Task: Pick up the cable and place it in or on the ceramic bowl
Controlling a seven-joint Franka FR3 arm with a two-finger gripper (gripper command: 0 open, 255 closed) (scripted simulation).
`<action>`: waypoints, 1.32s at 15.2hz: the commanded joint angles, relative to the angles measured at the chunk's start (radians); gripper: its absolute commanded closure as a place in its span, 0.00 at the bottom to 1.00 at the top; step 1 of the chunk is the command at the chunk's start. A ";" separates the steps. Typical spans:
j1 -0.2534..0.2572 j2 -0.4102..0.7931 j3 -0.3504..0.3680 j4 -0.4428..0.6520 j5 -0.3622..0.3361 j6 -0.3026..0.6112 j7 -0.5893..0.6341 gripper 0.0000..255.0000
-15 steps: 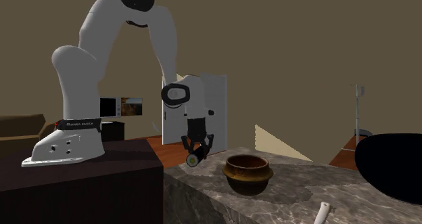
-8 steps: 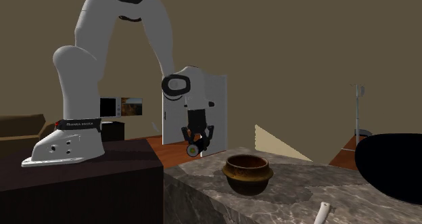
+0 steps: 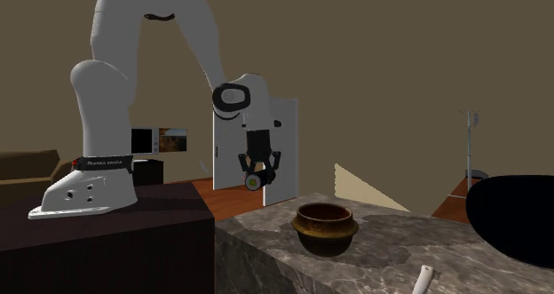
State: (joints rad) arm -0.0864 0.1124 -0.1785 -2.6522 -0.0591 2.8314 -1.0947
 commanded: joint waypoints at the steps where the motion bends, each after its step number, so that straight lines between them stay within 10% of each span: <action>1: 0.002 -0.035 -0.005 -0.003 -0.012 -0.032 0.007 1.00; 7: 0.002 -0.125 -0.009 -0.001 -0.036 -0.123 0.021 1.00; 20: -0.179 0.164 -0.072 0.395 0.150 -0.232 -0.373 1.00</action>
State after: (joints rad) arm -0.2502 0.2498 -0.2515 -2.2950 0.0784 2.6113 -1.4437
